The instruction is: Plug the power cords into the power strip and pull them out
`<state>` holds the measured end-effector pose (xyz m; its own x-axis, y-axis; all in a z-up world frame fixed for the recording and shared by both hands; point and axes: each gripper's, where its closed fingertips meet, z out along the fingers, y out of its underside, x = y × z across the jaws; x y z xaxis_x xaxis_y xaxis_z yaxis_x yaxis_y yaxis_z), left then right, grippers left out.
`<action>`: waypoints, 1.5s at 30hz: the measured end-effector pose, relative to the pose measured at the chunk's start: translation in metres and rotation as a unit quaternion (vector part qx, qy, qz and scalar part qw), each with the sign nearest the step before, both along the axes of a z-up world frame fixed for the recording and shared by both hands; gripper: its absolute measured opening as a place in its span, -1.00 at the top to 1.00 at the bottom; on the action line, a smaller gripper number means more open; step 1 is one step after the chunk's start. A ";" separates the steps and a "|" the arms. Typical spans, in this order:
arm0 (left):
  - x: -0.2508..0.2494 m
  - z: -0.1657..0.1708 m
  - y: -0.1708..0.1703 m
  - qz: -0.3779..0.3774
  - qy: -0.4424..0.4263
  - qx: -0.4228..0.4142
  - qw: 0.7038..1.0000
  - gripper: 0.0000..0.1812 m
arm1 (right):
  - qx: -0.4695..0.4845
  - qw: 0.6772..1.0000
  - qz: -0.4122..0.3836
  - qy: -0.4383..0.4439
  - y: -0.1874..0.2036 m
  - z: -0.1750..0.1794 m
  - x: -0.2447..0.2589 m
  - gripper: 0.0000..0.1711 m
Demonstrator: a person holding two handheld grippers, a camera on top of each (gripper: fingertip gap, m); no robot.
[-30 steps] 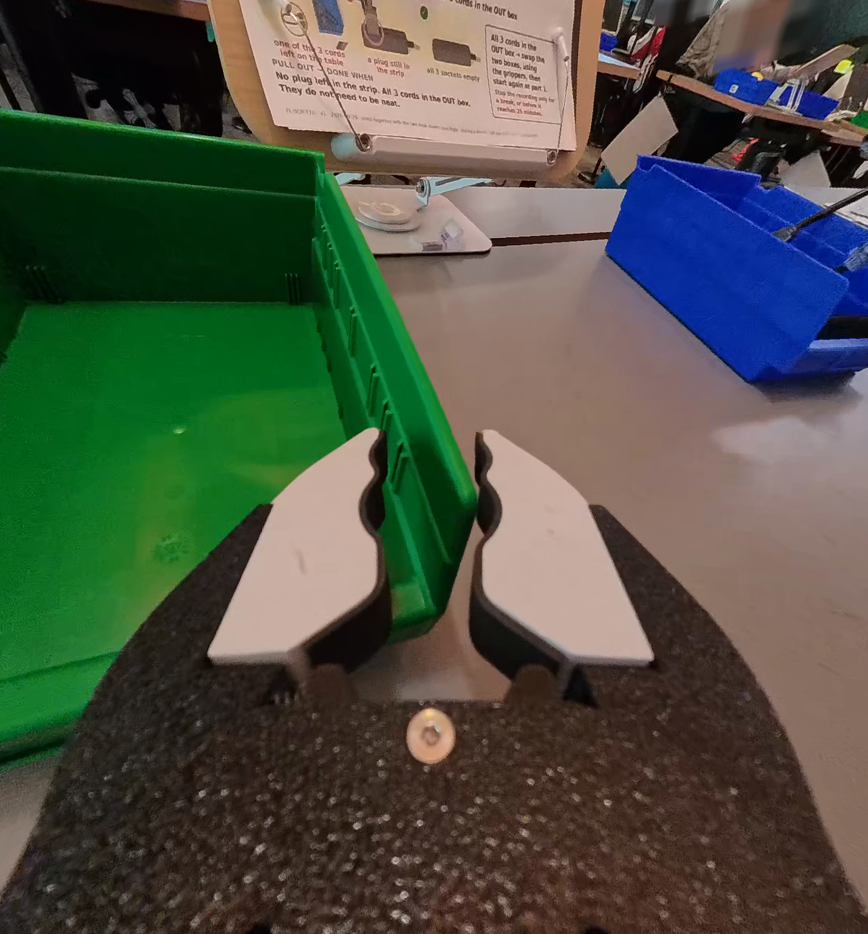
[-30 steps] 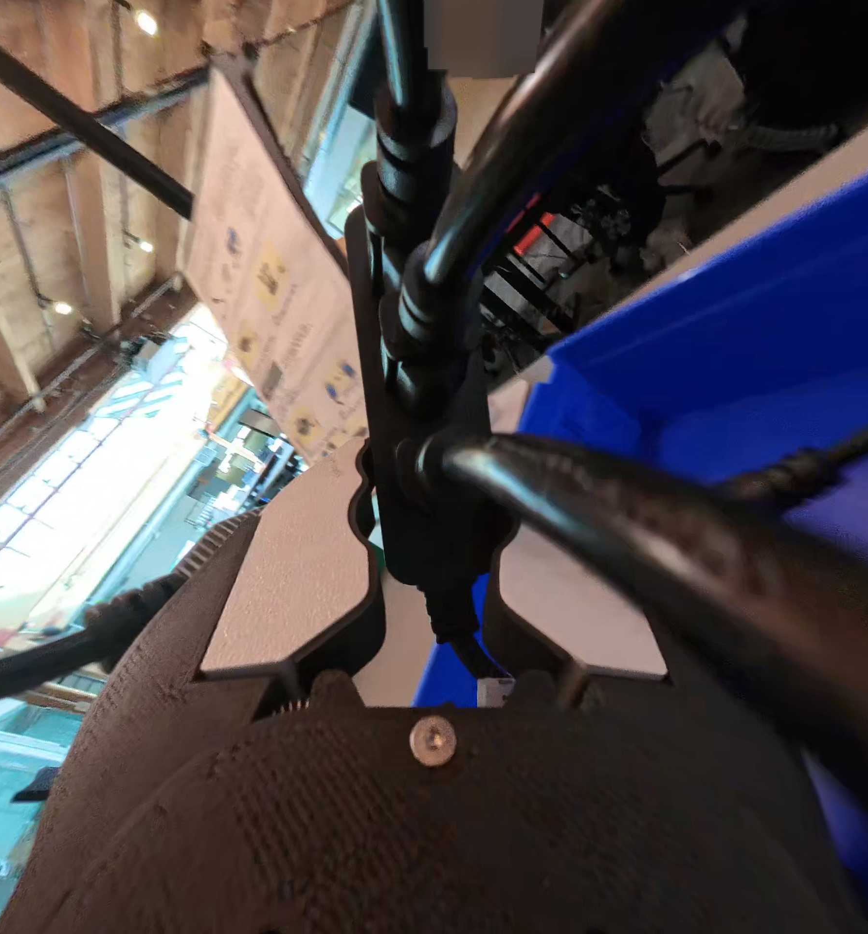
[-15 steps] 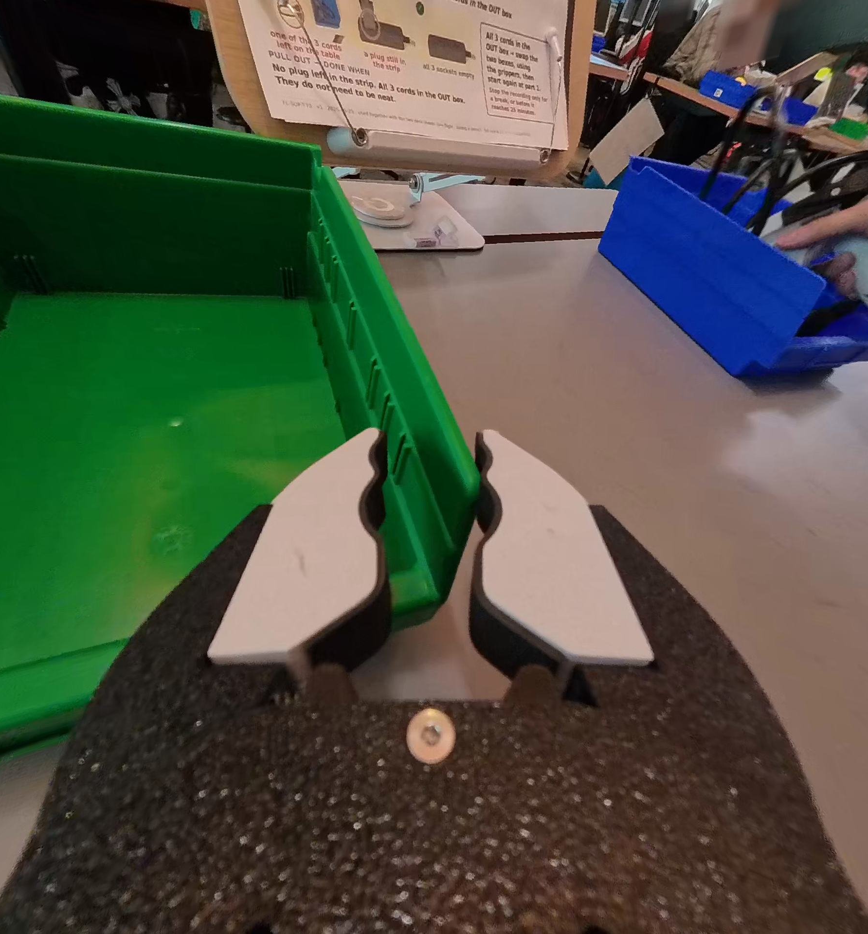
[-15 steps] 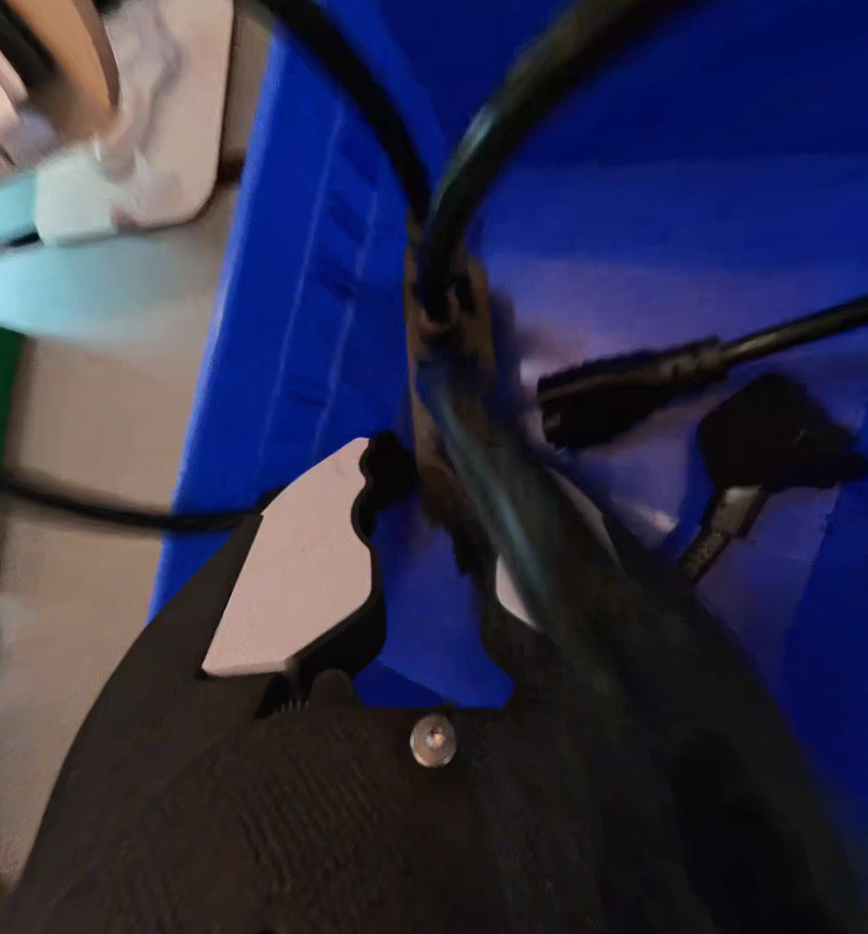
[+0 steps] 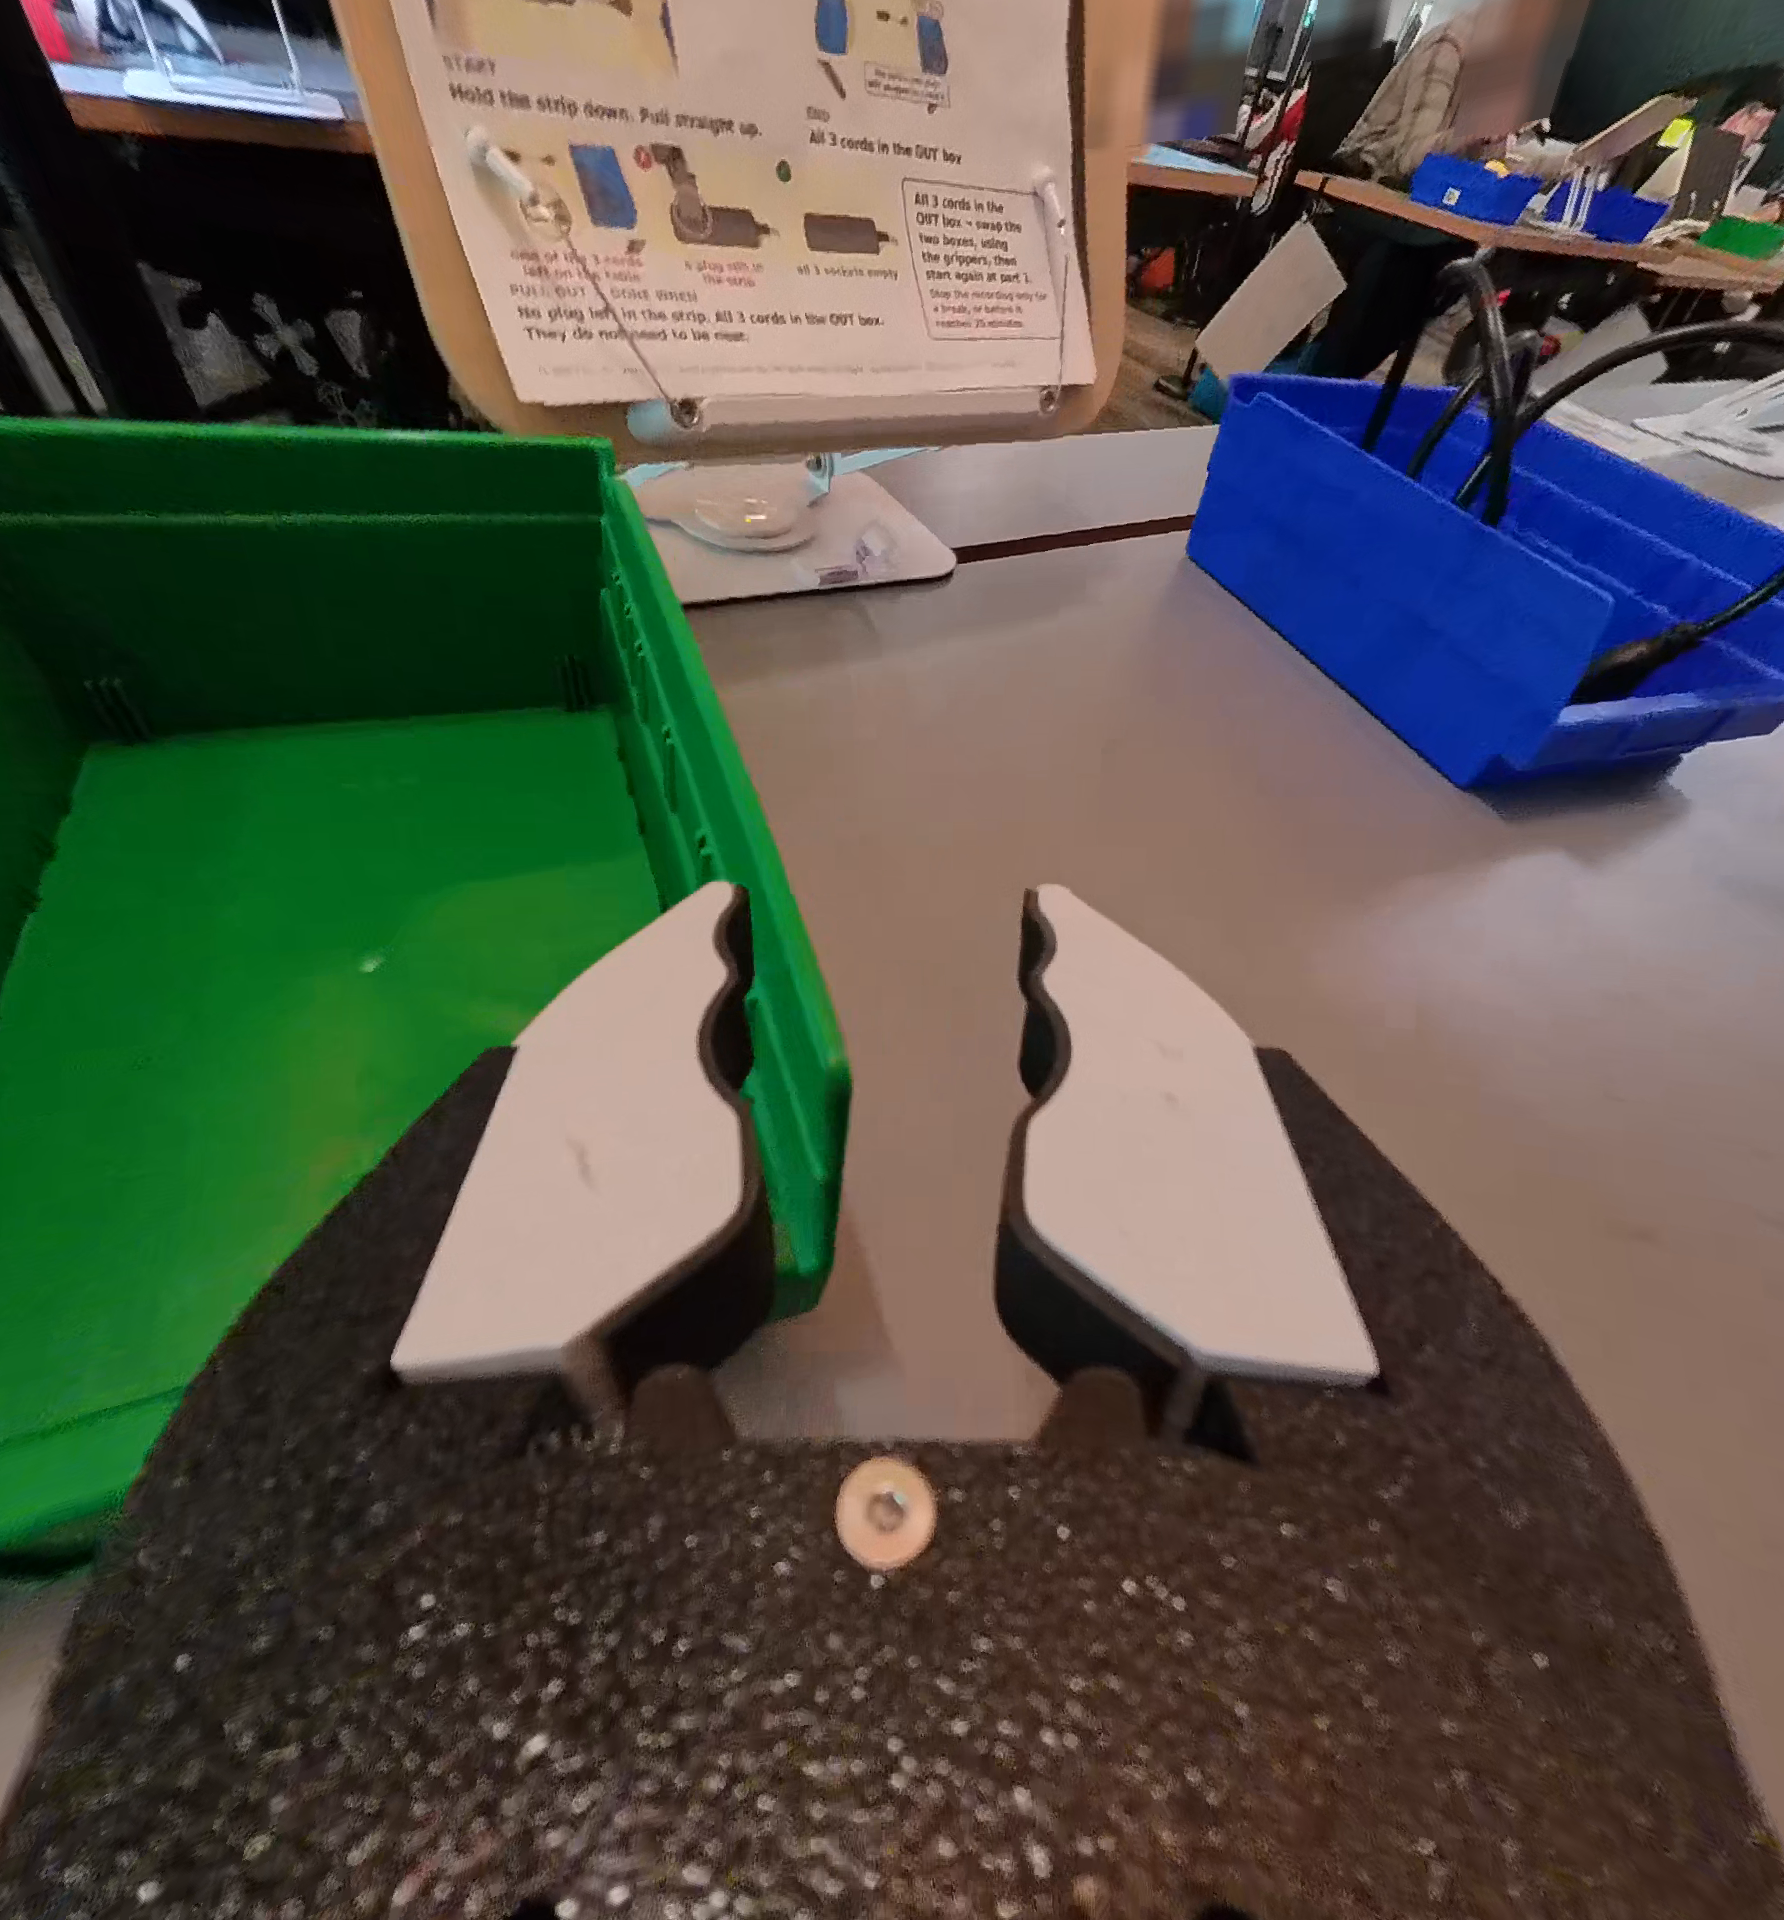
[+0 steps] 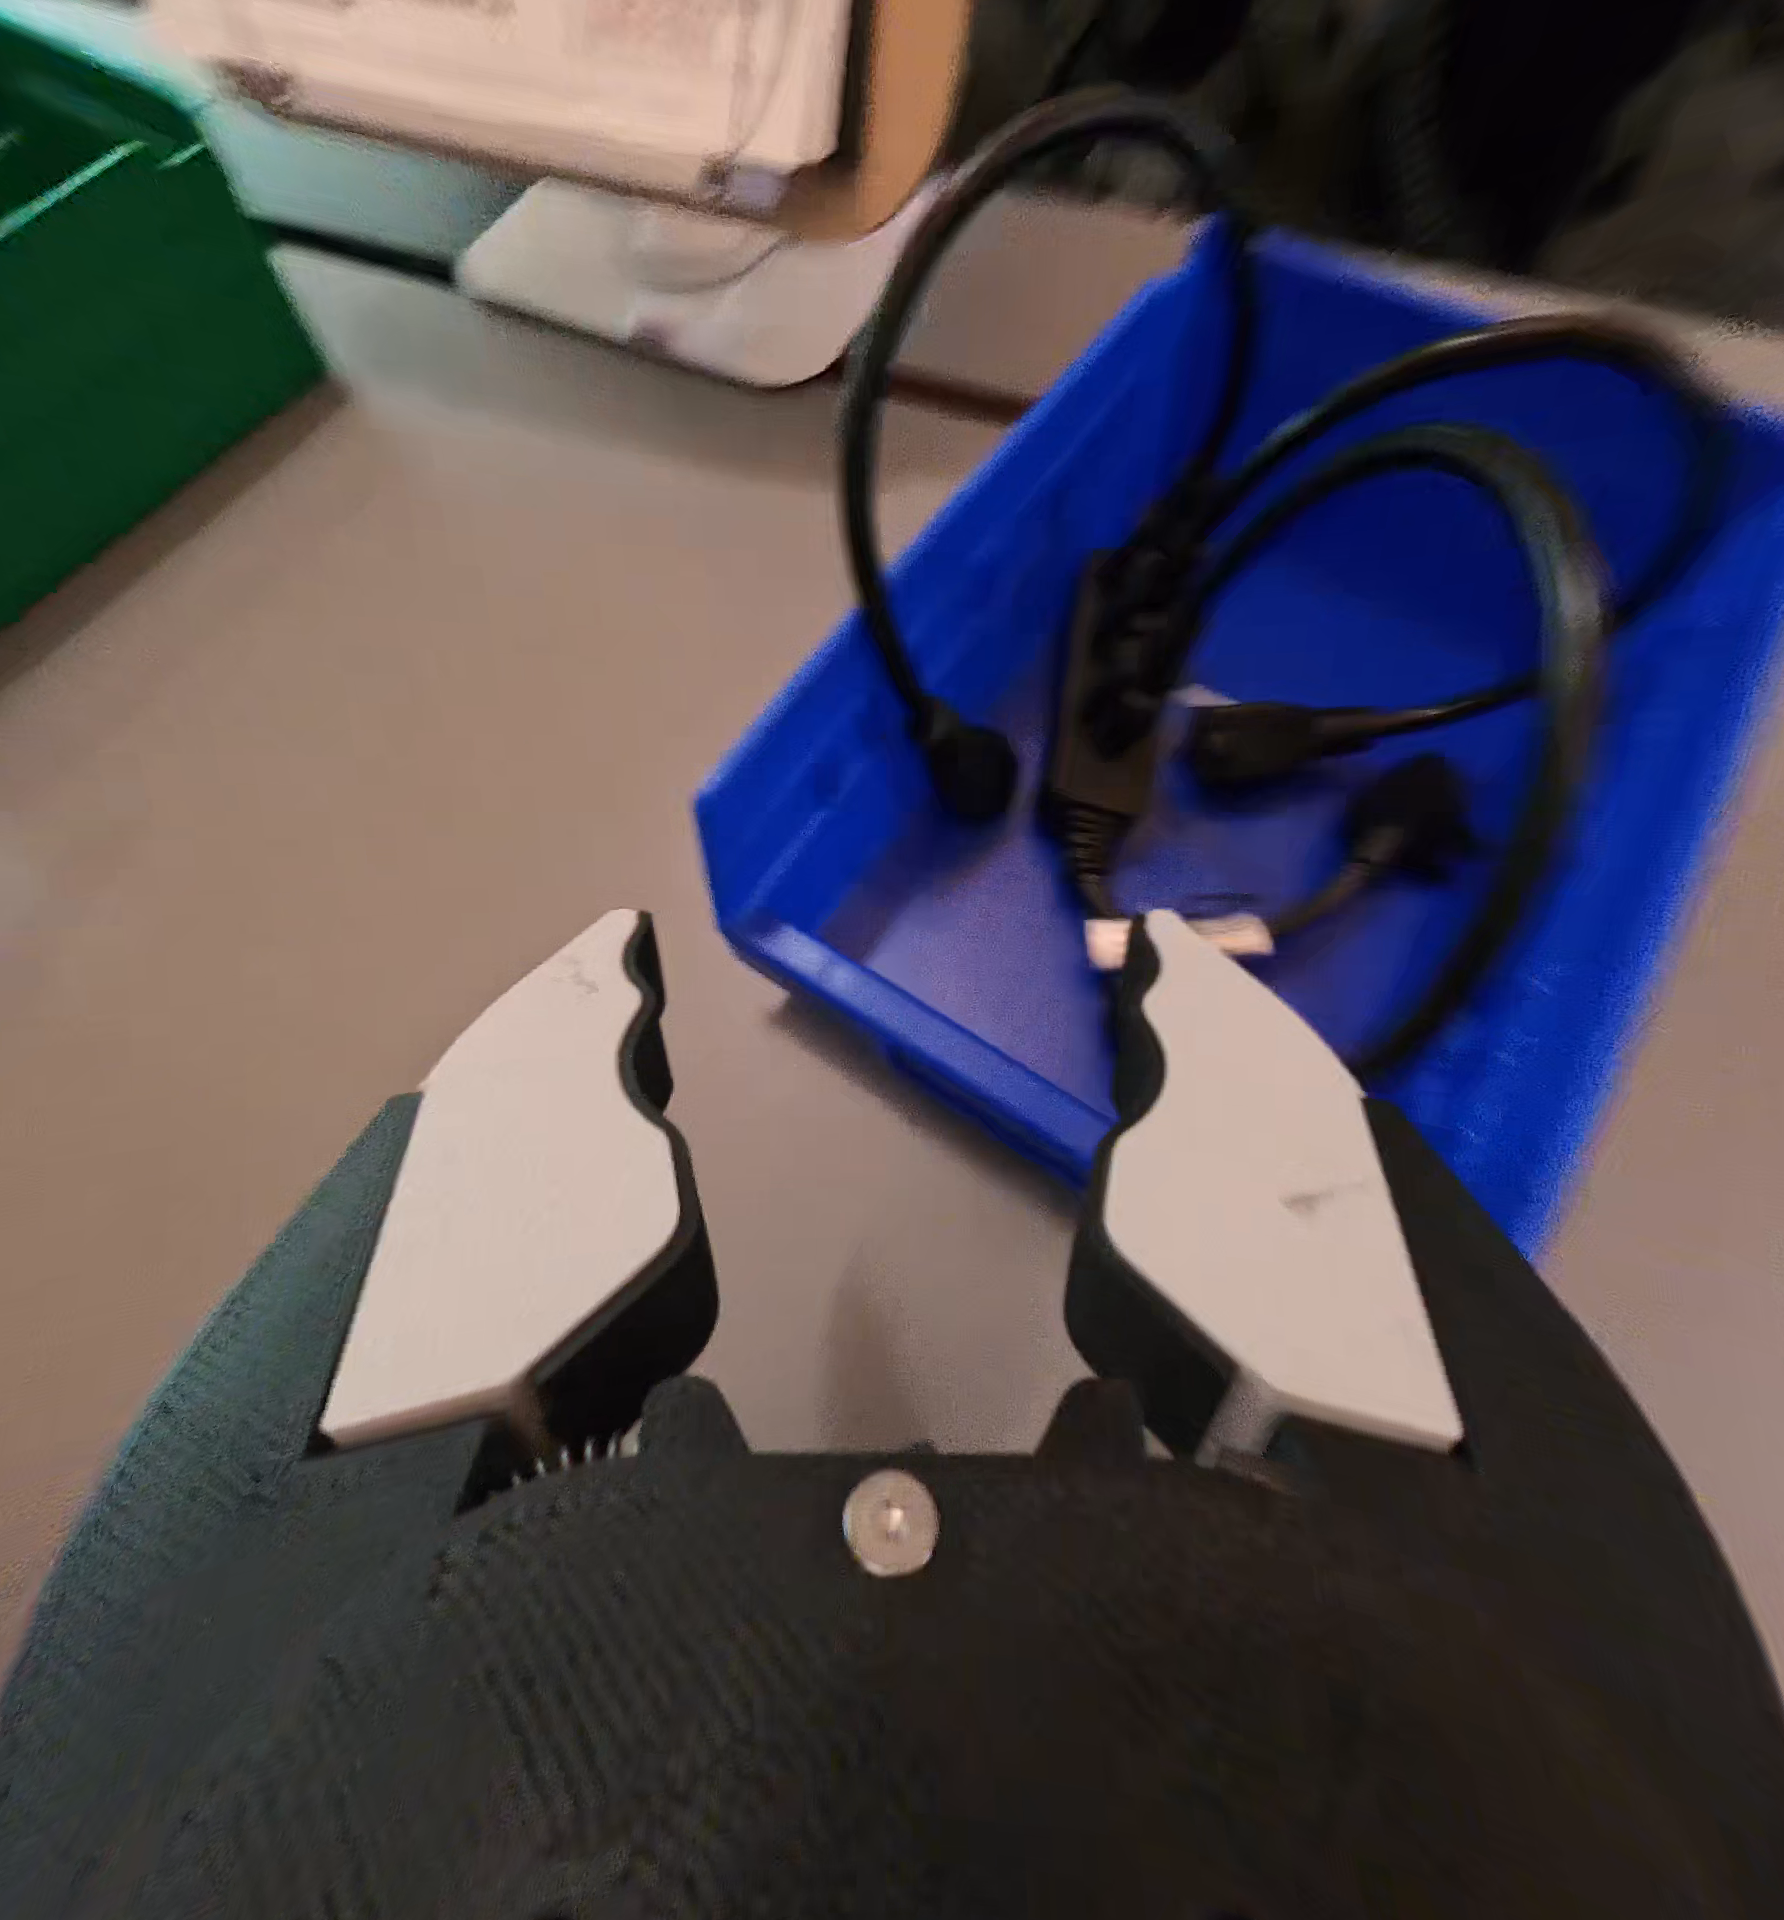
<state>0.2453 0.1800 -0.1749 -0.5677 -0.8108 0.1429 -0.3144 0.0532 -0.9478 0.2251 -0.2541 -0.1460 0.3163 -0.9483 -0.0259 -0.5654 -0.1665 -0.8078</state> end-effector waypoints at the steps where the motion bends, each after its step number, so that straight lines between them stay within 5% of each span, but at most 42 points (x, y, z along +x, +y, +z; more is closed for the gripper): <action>1: -0.003 0.004 -0.005 -0.003 -0.007 0.011 1.000 0.46 | -0.024 0.999 -0.033 -0.034 -0.011 -0.001 -0.010 -0.05; 5: -0.022 -0.003 -0.049 -0.063 0.002 0.050 0.997 0.47 | -0.103 0.983 -0.117 -0.094 -0.046 -0.028 -0.051 -0.21; 10: -0.046 -0.032 -0.166 -0.217 0.087 0.104 0.967 0.31 | -0.095 0.975 -0.178 -0.092 -0.083 -0.046 -0.065 -0.22; 13: -0.027 -0.024 -0.237 -0.223 0.099 0.139 0.960 0.11 | -0.079 0.970 -0.194 -0.121 -0.096 -0.041 -0.056 -0.22; 17: 0.008 -0.017 -0.324 -0.201 0.082 0.182 0.959 0.11 | -0.072 0.972 -0.197 -0.108 -0.101 -0.043 -0.055 -0.23; 23: 0.035 -0.043 -0.402 -0.204 0.165 0.221 0.939 0.12 | -0.035 0.975 -0.191 -0.110 -0.104 -0.047 -0.057 -0.19; 31: 0.102 -0.065 -0.396 -0.108 0.109 0.316 0.936 0.69 | 0.015 0.978 -0.173 -0.115 -0.101 -0.048 -0.054 -0.13; 34: 0.111 -0.066 -0.388 -0.104 0.132 0.280 0.945 0.90 | 0.021 0.978 -0.168 -0.123 -0.098 -0.043 -0.054 -0.11; 40: 0.091 -0.066 -0.345 -0.146 0.139 0.271 0.941 0.91 | 0.014 0.975 -0.171 -0.143 -0.097 -0.026 -0.059 -0.09; 45: 0.040 -0.066 -0.271 -0.177 0.132 0.284 0.933 0.91 | 0.013 0.977 -0.146 -0.152 -0.074 -0.012 -0.057 -0.07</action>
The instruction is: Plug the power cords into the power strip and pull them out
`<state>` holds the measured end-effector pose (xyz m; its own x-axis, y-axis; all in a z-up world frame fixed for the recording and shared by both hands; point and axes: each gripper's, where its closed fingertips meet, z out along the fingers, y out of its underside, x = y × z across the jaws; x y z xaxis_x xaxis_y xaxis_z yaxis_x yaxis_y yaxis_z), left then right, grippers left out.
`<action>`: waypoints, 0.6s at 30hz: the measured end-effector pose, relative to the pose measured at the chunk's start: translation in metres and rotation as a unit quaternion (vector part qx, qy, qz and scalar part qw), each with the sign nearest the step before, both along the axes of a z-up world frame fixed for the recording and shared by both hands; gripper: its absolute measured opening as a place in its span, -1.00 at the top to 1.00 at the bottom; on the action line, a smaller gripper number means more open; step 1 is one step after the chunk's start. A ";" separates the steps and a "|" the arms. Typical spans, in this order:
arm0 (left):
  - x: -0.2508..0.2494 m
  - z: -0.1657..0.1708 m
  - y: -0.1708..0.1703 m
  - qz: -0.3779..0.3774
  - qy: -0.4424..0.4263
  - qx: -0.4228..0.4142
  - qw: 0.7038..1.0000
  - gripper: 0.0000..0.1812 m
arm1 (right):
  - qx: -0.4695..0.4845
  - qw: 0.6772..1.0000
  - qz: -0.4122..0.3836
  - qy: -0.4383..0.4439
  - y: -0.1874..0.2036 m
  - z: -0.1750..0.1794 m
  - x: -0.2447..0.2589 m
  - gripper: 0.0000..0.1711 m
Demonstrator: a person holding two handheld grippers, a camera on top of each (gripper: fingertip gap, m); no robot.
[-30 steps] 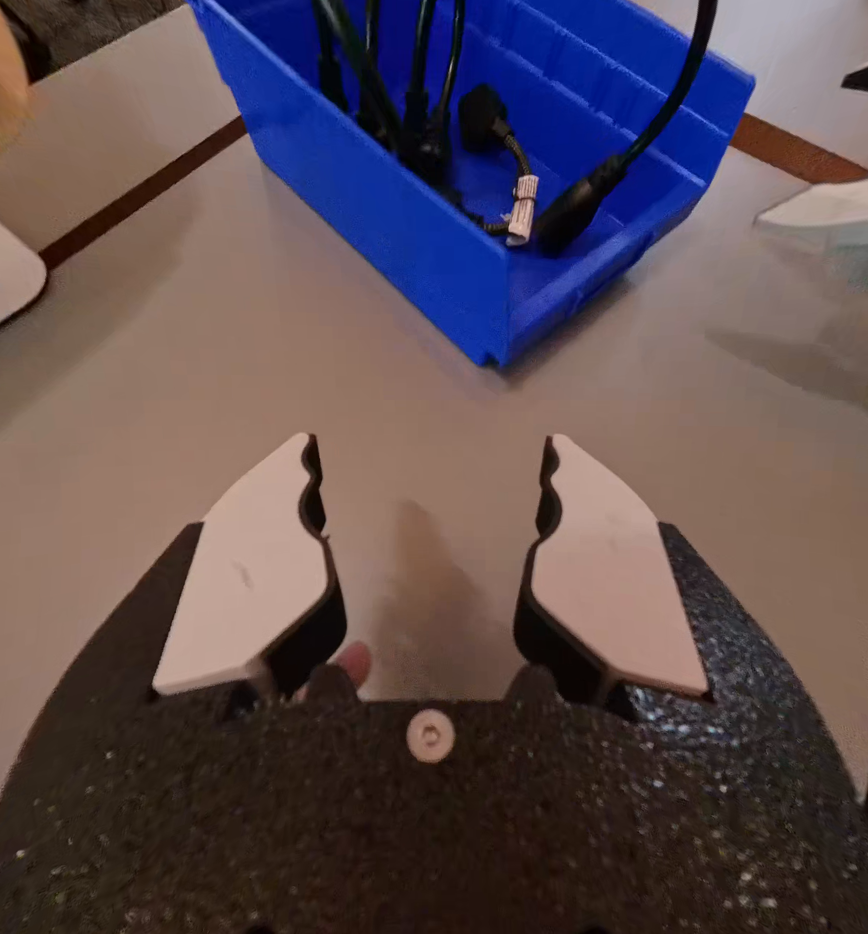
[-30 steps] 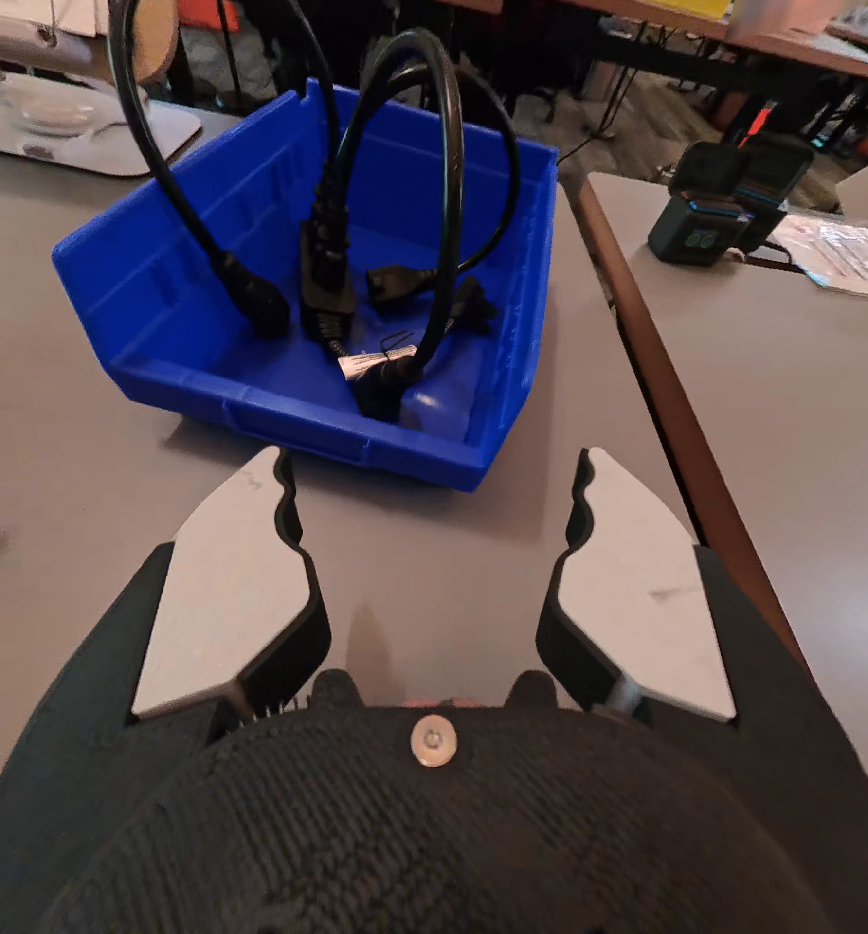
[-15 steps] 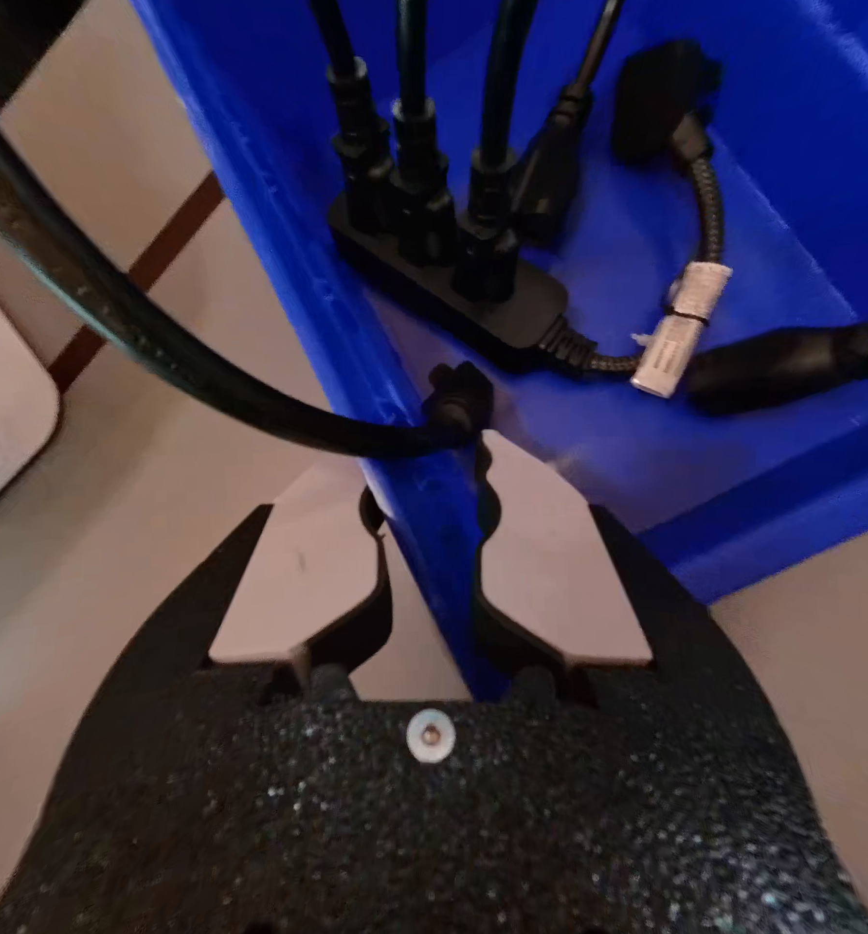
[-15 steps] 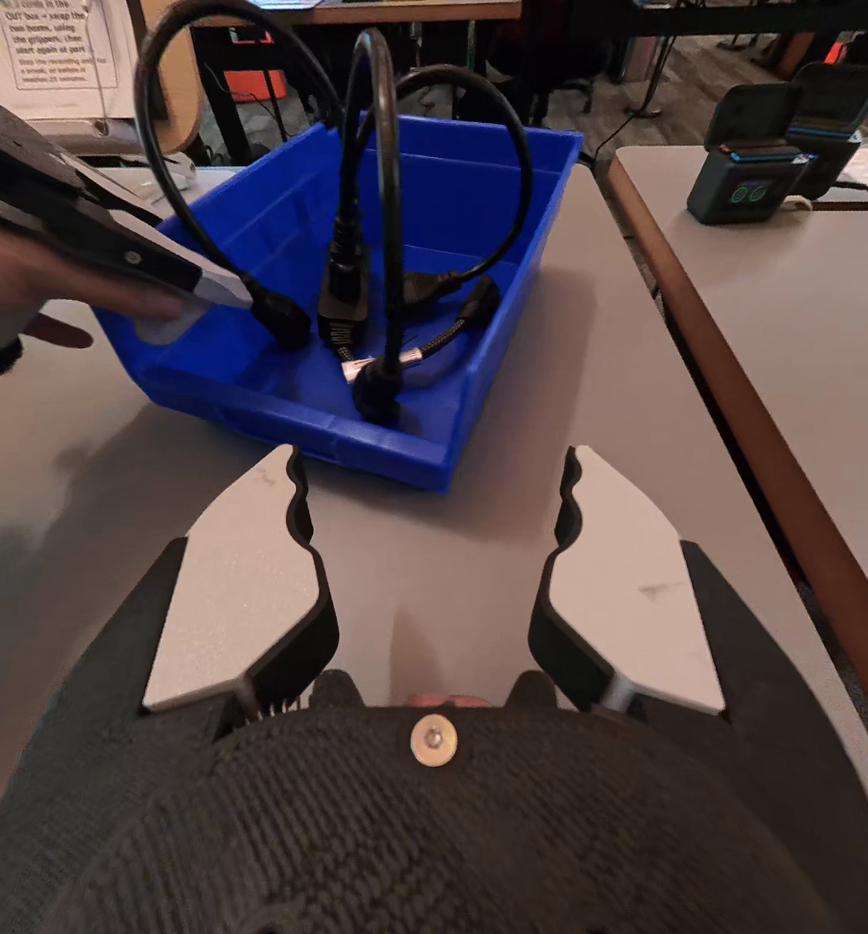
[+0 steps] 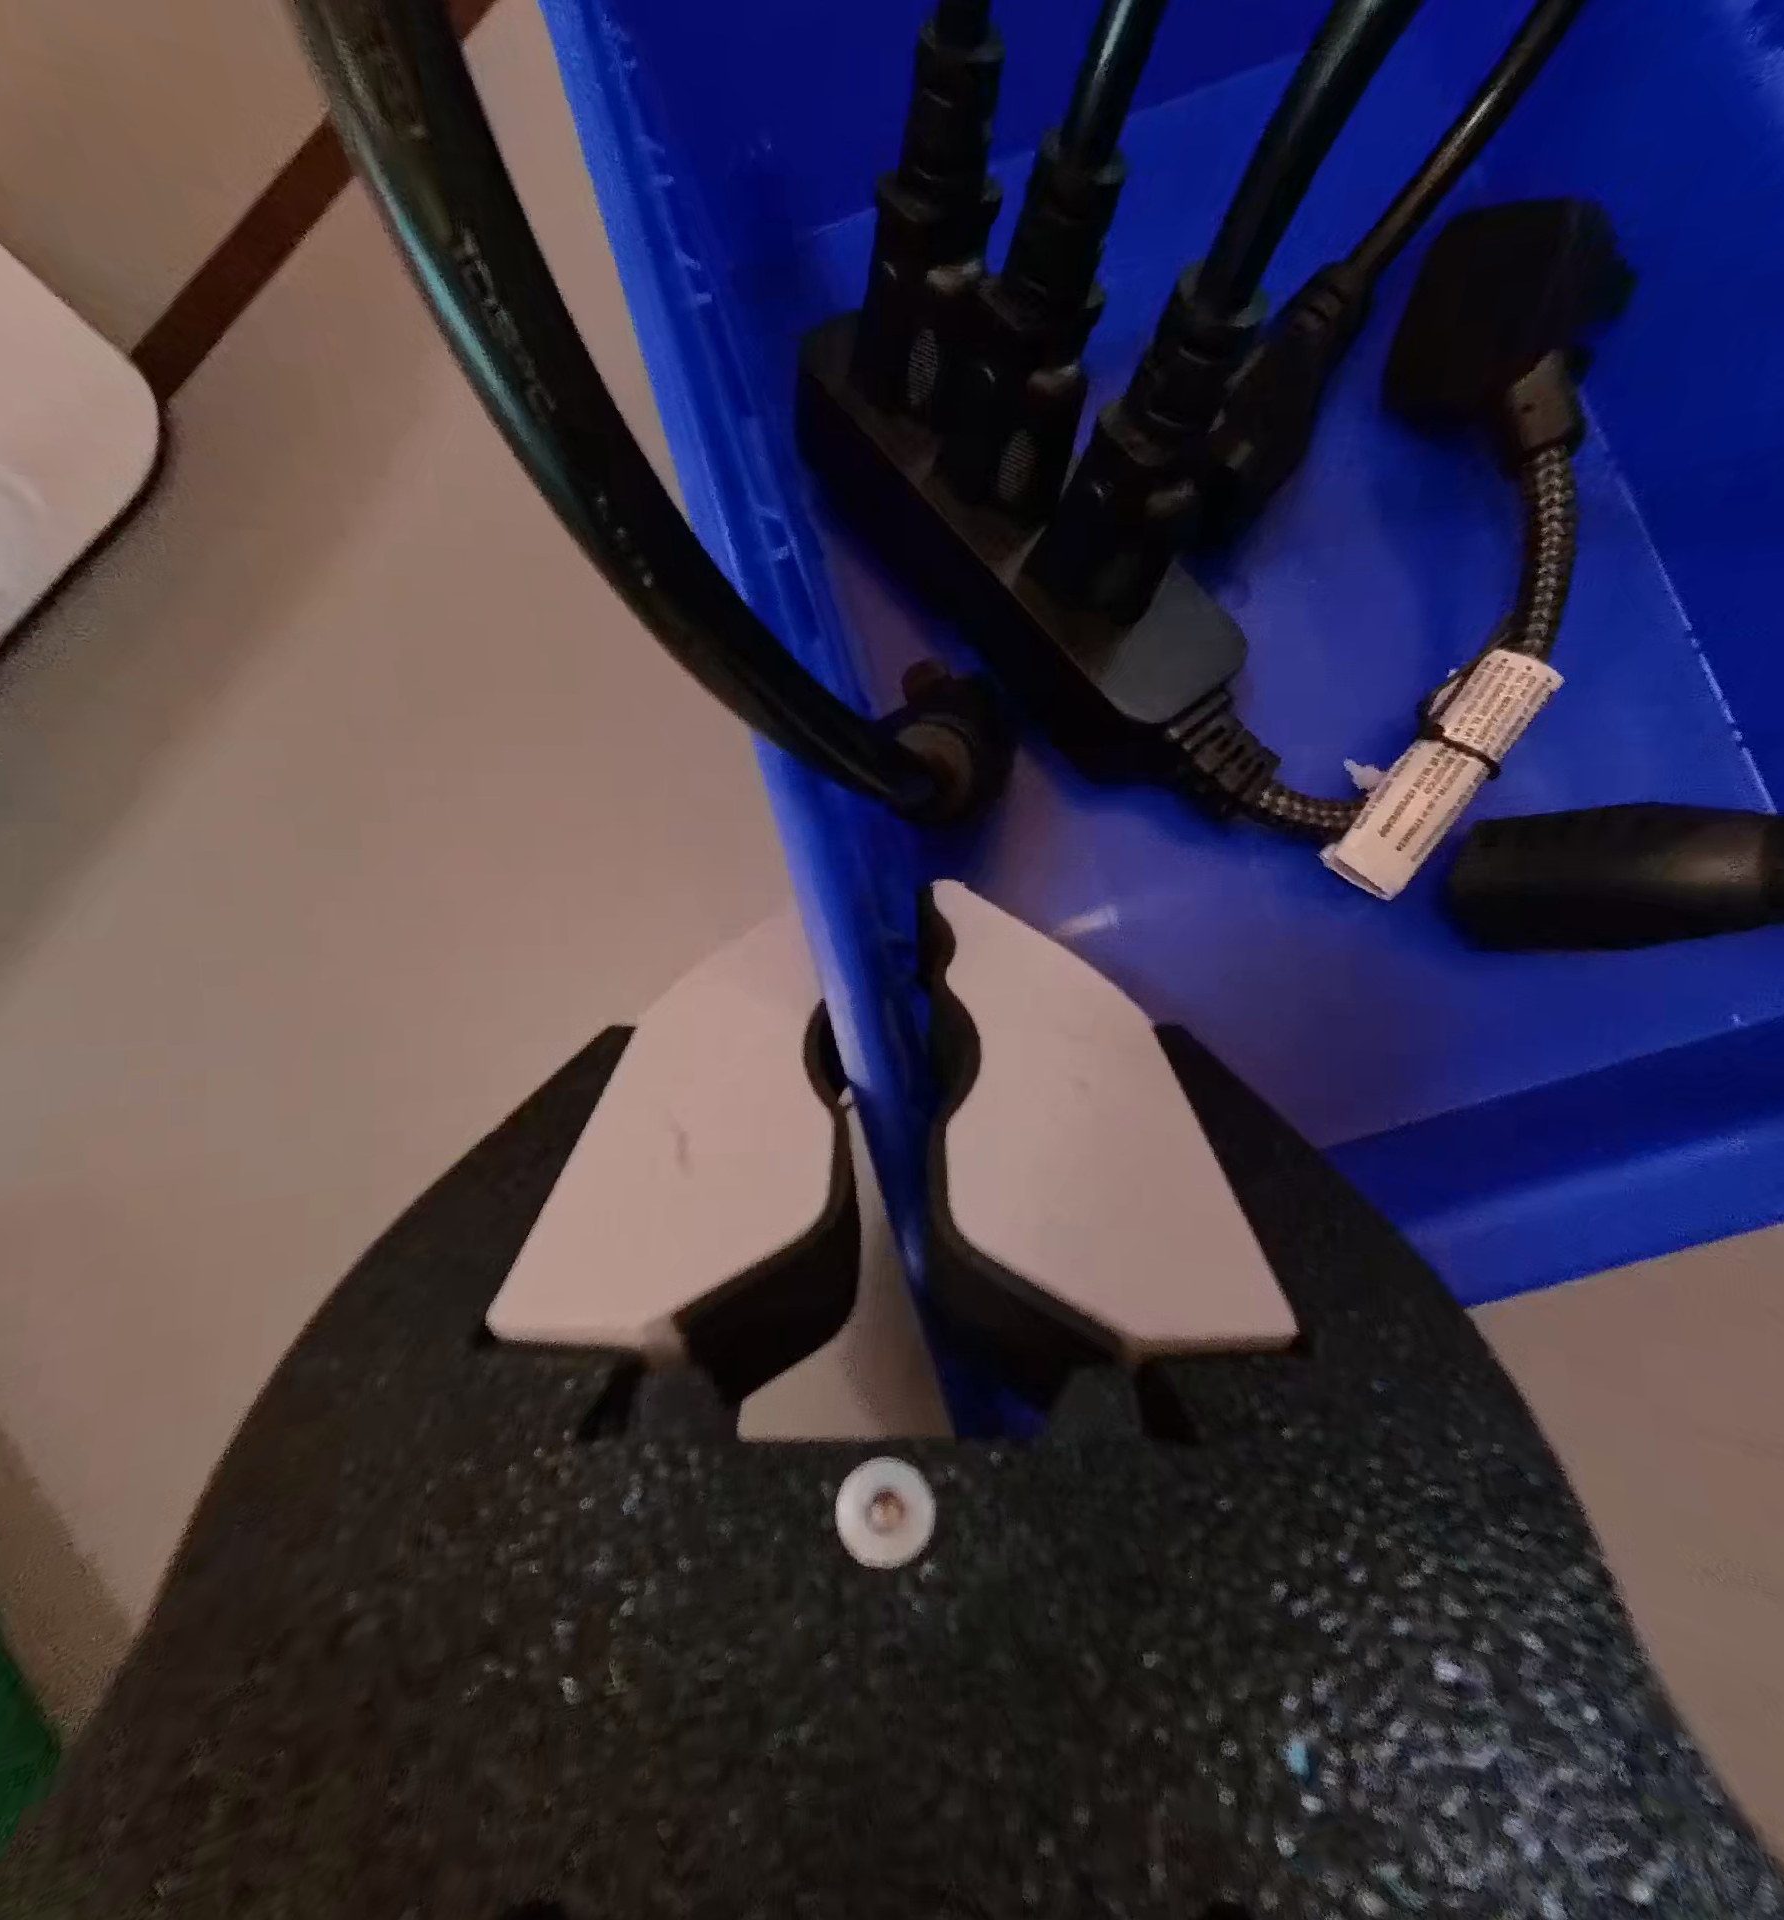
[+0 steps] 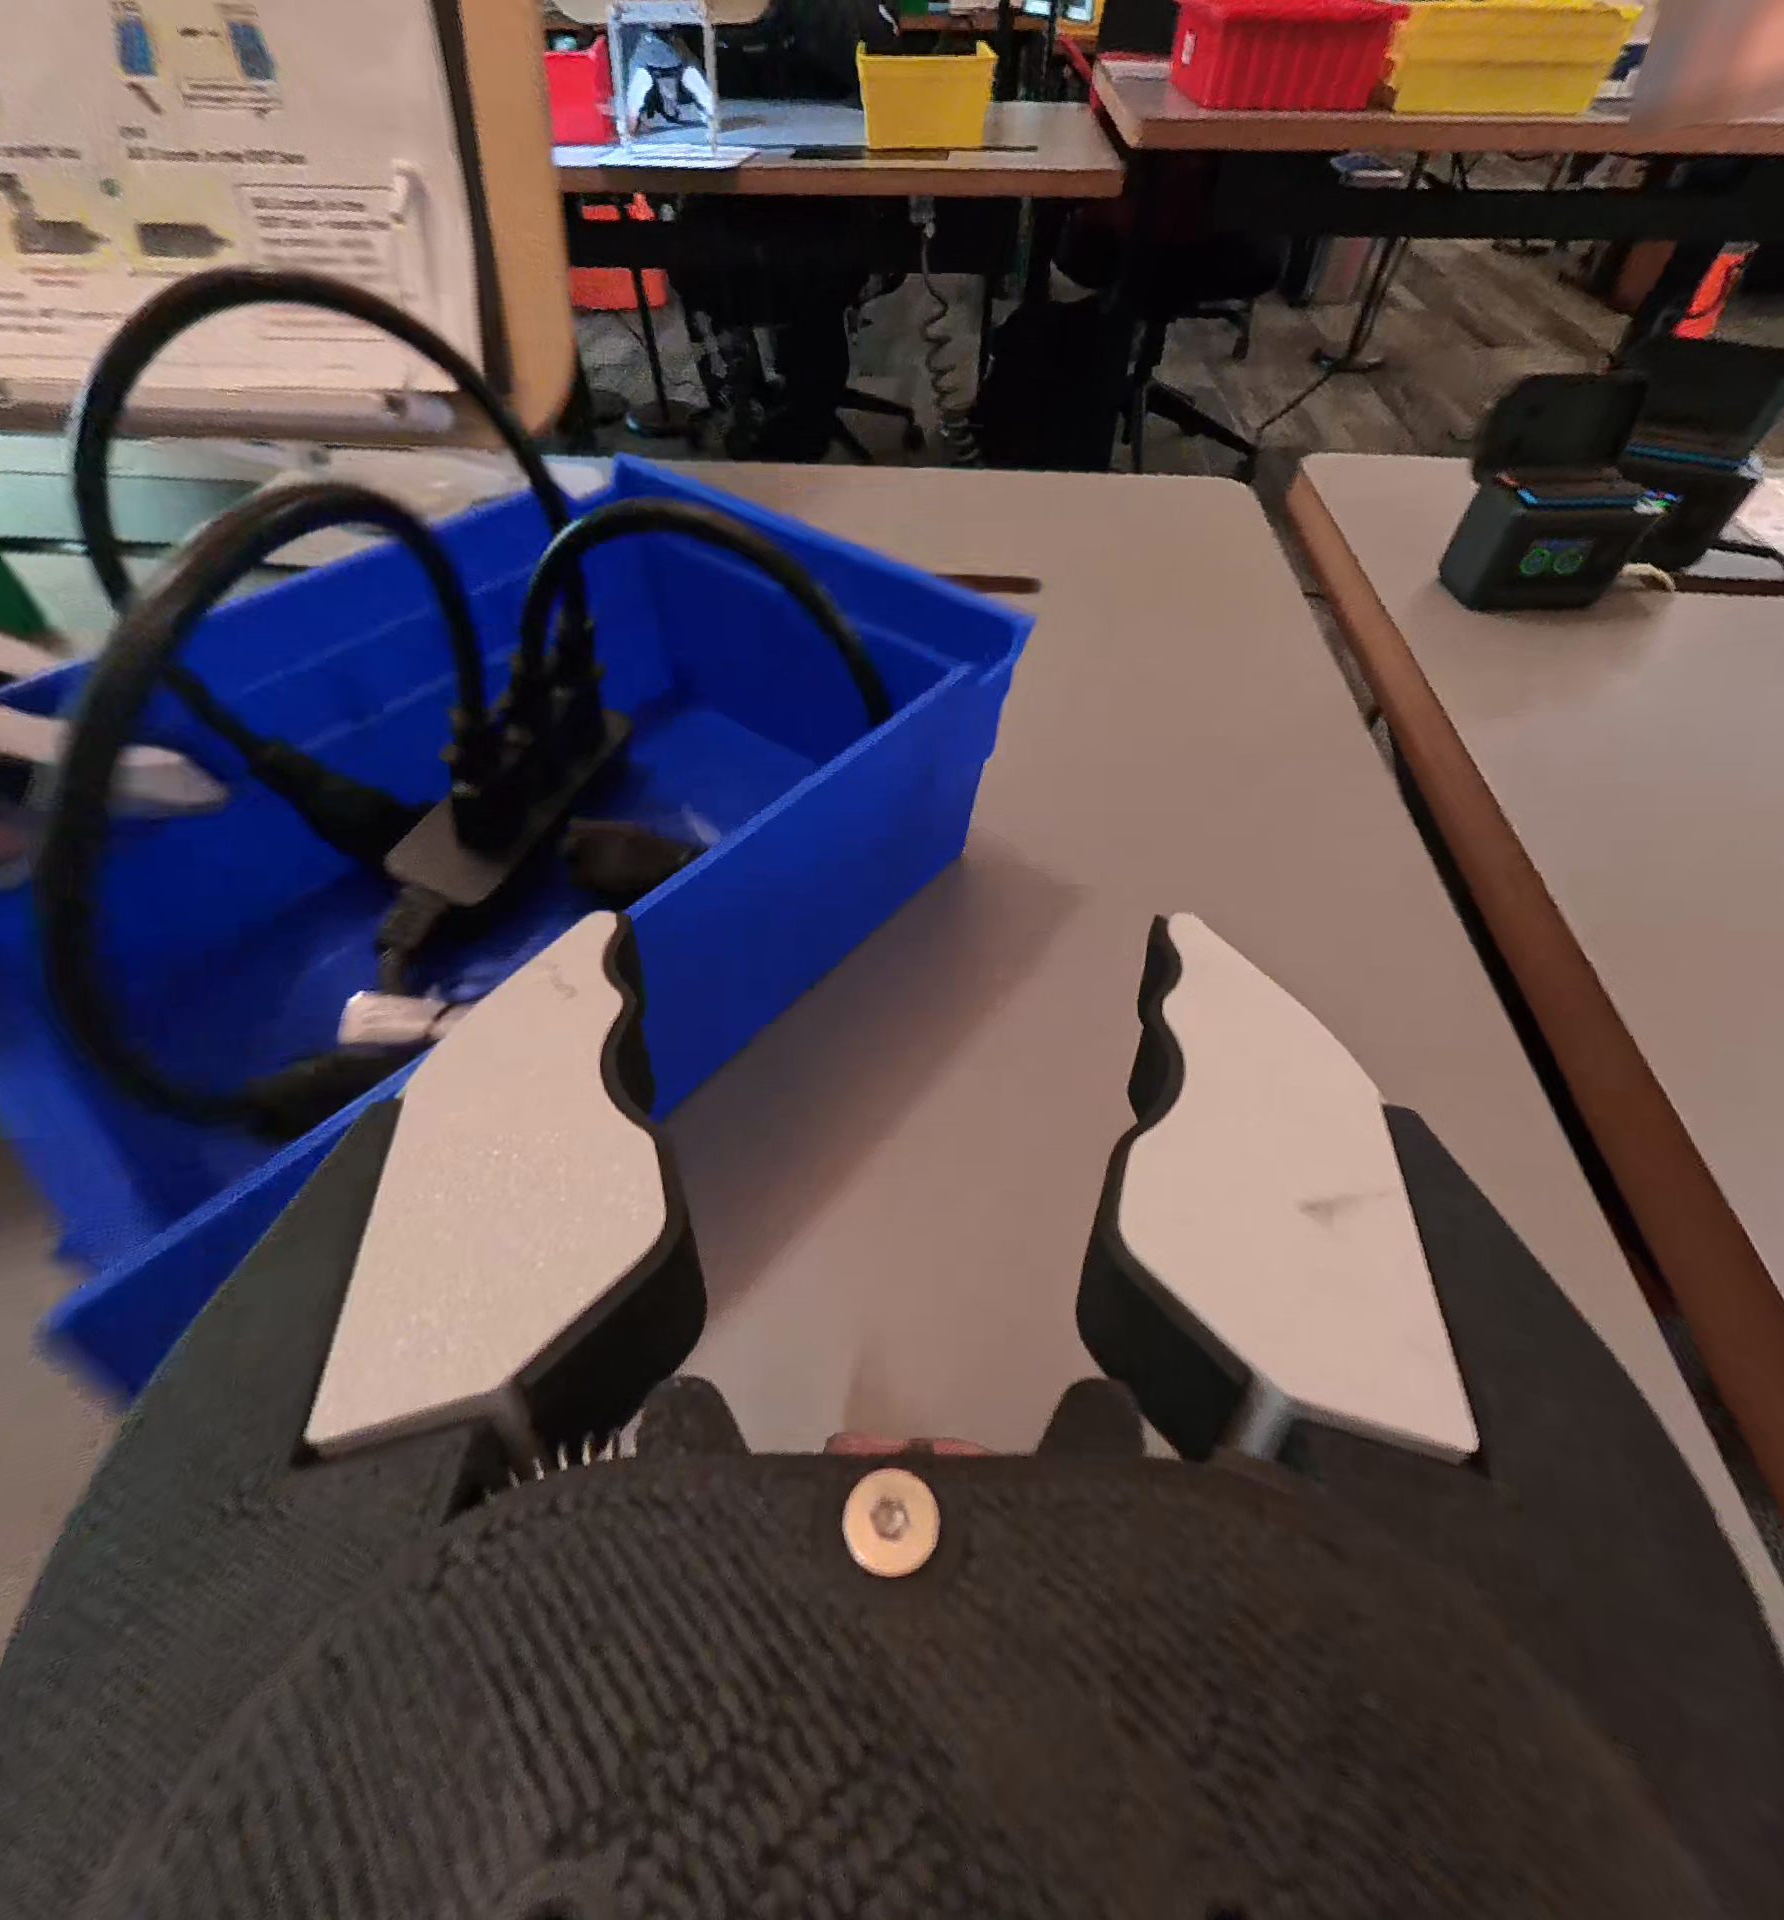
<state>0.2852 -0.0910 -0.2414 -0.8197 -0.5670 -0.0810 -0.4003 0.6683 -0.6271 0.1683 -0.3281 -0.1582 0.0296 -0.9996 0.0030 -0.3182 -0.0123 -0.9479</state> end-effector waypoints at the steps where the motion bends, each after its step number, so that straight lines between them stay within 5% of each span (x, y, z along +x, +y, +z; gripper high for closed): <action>1: -0.013 0.000 0.019 -0.007 0.001 0.002 1.000 0.91 | -0.003 1.000 0.013 0.000 0.010 0.002 0.001 -0.06; 8: -0.116 0.000 0.176 -0.021 -0.001 0.033 0.999 0.91 | -0.012 0.991 0.135 -0.001 0.121 0.017 0.013 -0.07; 13: -0.177 0.000 0.288 0.028 0.015 0.029 0.999 0.92 | 0.005 0.951 0.308 0.018 0.266 0.019 0.015 0.03; 18: -0.223 0.000 0.376 0.112 0.038 0.037 0.992 0.93 | 0.042 0.940 0.338 0.020 0.396 0.032 0.063 -0.09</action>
<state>0.0621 0.2852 -0.2414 -0.6791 -0.7306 -0.0716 -0.5884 0.6000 -0.5420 0.2315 0.0675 -0.1263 0.6564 -0.7491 -0.0893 -0.2995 -0.1501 -0.9422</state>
